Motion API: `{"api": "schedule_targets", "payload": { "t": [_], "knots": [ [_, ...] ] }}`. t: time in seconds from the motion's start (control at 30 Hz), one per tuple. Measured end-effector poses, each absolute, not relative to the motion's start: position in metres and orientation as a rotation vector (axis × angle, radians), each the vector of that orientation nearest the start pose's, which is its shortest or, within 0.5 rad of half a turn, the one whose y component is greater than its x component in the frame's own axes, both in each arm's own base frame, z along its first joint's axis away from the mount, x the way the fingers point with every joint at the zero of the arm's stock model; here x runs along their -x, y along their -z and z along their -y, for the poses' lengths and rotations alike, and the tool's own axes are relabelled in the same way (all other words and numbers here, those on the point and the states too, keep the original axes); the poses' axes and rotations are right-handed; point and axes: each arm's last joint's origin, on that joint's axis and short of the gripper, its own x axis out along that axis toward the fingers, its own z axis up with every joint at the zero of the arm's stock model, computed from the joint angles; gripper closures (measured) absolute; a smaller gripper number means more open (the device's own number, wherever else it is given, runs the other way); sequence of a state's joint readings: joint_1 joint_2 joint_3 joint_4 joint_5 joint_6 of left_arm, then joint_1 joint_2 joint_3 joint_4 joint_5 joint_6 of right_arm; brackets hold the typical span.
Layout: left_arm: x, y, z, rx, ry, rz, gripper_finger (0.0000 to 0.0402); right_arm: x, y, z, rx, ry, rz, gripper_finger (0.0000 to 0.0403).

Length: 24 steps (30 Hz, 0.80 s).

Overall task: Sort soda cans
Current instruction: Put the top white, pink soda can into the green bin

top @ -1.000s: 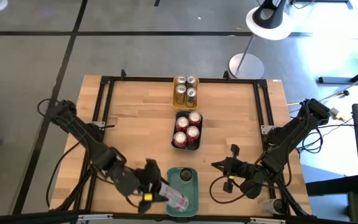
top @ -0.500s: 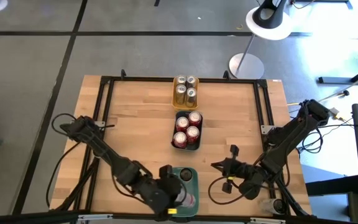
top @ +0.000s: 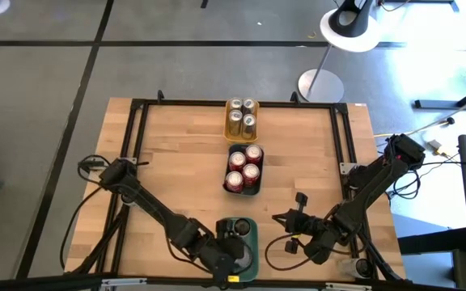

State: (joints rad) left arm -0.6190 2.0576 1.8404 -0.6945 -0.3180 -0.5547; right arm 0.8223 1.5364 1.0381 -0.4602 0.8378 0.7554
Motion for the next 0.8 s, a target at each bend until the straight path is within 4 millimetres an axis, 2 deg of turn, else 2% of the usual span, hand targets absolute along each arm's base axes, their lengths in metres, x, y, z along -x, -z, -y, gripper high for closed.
{"api": "schedule_targets", "payload": {
  "t": [0.27, 0.43, 0.67, 0.8],
  "knots": [
    [-0.391, -0.24, 0.25, 0.038, 0.022, -0.9, 0.0143, -0.224, -0.232, -0.209, -0.033, 0.244, -0.576, 0.0386],
    [-0.396, -0.237, 0.246, 0.088, -0.012, -0.898, 0.0138, -0.224, -0.232, -0.21, -0.038, 0.243, -0.573, 0.0386],
    [-0.4, -0.239, 0.248, 0.112, 0.002, -0.855, 0.0088, -0.224, -0.233, -0.21, -0.038, 0.243, -0.573, 0.0386],
    [-0.401, -0.24, 0.247, 0.103, 0.01, -0.846, 0.0074, -0.224, -0.232, -0.21, -0.038, 0.243, -0.573, 0.0386]
  ]
}}
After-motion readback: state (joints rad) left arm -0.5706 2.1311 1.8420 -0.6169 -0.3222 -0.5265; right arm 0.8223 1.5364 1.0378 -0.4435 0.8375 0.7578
